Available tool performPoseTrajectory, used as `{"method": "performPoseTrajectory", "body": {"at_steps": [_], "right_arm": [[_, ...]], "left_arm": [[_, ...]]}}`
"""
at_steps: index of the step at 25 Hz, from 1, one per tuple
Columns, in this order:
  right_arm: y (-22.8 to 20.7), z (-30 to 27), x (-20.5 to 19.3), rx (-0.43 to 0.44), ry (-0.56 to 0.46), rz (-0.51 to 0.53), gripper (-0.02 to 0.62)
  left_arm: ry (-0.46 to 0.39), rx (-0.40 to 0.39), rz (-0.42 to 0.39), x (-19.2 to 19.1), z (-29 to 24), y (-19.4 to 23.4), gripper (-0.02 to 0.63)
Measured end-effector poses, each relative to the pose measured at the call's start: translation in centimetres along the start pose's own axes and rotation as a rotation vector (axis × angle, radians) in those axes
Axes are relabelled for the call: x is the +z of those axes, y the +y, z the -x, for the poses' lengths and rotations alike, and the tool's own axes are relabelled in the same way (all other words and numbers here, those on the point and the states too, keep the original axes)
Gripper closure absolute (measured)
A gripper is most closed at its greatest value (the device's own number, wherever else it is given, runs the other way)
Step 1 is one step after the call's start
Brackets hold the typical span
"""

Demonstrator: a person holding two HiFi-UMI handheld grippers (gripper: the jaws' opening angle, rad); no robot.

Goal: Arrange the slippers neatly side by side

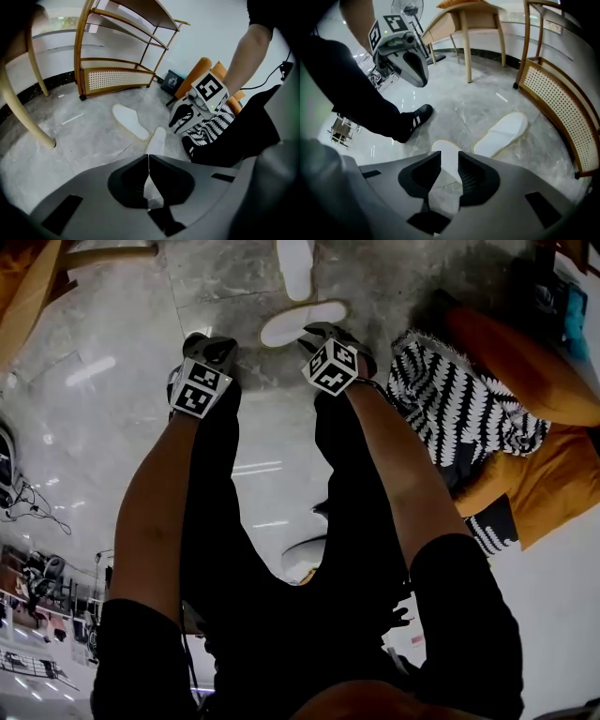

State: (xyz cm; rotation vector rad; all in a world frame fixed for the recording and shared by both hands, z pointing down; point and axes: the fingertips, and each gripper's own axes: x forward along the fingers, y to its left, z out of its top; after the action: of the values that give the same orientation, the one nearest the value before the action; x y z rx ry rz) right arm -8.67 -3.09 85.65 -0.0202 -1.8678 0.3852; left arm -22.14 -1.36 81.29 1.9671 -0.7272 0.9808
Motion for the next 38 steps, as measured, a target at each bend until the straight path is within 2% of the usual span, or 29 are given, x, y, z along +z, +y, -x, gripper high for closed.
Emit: {"method": "performPoseTrajectory", "body": {"at_steps": [5, 8, 11, 14, 15, 17, 20, 26, 29, 32, 35, 38], "right_arm": [[0.8, -5.3, -2.0, 0.057, 0.065, 0.129, 0.468], [1.2, -7.8, -3.3, 0.080, 0.106, 0.177, 0.468], [1.0, -9.7, -4.7, 0.086, 0.158, 0.220, 0.468], [0.7, -11.1, -6.2, 0.068, 0.228, 0.329, 0.485], [0.6, -11.3, -6.5, 0.060, 0.238, 0.369, 0.508], [0.3, -11.2, -6.5, 0.048, 0.238, 0.425, 0.548], [0.5, -10.3, -5.9, 0.042, 0.220, 0.431, 0.551], [0.8, -5.5, -4.4, 0.018, 0.174, 0.329, 0.552], [0.4, -2.2, -3.9, -0.002, 0.138, 0.238, 0.552], [-0.7, 1.4, -3.3, -0.027, 0.095, 0.096, 0.552], [-2.7, 5.0, -3.0, -0.078, 0.053, -0.075, 0.552], [-5.5, 8.2, -2.9, -0.132, -0.010, -0.325, 0.552]], "left_arm": [[-0.041, 0.056, 0.066, -1.2, -1.9, 3.1, 0.588], [-0.044, 0.062, 0.092, -1.8, -3.2, 4.0, 0.588], [-0.032, 0.056, 0.087, -2.2, -4.4, 4.2, 0.588], [-0.027, 0.042, 0.075, -2.3, -4.9, 3.9, 0.588], [-0.027, 0.039, 0.069, -2.1, -5.0, 3.8, 0.588], [-0.026, 0.033, 0.060, -1.9, -5.0, 3.6, 0.588], [-0.009, 0.027, 0.053, -1.8, -4.4, 3.5, 0.588], [0.004, 0.034, 0.072, -0.1, -1.8, 3.1, 0.588], [-0.003, 0.047, 0.098, 1.5, -0.4, 2.7, 0.588], [-0.022, 0.068, 0.128, 3.8, 1.1, 2.6, 0.588], [-0.069, 0.109, 0.217, 6.4, 2.9, 3.2, 0.588], [-0.114, 0.142, 0.284, 9.0, 4.1, 3.6, 0.588]]}}
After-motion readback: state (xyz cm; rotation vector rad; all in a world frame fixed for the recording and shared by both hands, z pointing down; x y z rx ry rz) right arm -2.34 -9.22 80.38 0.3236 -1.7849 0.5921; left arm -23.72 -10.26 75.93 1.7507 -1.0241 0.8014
